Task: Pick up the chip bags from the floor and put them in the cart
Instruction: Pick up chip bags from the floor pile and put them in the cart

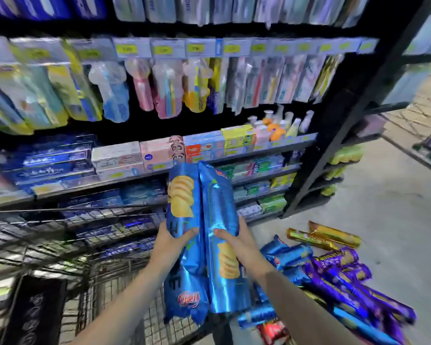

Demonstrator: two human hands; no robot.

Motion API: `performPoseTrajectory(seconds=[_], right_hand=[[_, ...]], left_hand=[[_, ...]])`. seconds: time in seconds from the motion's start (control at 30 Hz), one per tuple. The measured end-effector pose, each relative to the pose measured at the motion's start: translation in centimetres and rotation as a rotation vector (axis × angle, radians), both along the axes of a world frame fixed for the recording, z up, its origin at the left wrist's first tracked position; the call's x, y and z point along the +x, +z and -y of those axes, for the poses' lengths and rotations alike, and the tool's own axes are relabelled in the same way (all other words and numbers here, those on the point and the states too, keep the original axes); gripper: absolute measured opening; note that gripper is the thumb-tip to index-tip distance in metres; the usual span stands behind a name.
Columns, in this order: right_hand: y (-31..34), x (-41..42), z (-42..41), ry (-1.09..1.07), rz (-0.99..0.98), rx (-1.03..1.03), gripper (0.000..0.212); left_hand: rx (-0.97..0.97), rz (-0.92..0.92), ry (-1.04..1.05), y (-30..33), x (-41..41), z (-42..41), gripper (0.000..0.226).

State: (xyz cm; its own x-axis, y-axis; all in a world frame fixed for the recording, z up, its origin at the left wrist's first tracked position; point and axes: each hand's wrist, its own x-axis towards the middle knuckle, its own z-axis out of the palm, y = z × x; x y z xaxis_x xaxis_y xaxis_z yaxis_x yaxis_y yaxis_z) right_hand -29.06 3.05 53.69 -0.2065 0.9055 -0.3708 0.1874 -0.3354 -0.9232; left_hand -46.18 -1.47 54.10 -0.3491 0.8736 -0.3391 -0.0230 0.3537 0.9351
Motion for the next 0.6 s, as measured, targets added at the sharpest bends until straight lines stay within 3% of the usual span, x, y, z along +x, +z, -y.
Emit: performPoseTrajectory(seconds=[0.07,0.13,0.23,0.3,0.4,0.6], right_hand=[[-2.3,-3.6,-0.1,0.059,-0.002,-0.027,0.054],[-5.0,-6.1,0.0,0.073,0.014,-0.078,0.055],[-9.2,-8.3,-0.1,0.082,0.076,-0.102,0.031],[-12.1,-9.2,-0.1,0.036,0.175,-0.122,0.034],[-15.6,-9.7,-0.1,0.051,0.284,-0.127,0.042],[-23.5,-9.1,-0.1,0.142,0.578,-0.195,0.059]], left_hand=[[-0.07,0.027,0.042,-2.8,-3.2,1.1,0.062],[-0.137,0.044,0.058,-5.7,-5.3,2.3,0.057],[-0.22,0.062,0.061,-9.6,-6.6,3.5,0.061],[-0.273,0.075,0.065,-12.6,-7.0,3.9,0.063],[-0.327,0.073,0.086,-16.7,-7.1,3.7,0.091],[-0.38,0.034,0.148,-24.4,-6.7,2.7,0.087]])
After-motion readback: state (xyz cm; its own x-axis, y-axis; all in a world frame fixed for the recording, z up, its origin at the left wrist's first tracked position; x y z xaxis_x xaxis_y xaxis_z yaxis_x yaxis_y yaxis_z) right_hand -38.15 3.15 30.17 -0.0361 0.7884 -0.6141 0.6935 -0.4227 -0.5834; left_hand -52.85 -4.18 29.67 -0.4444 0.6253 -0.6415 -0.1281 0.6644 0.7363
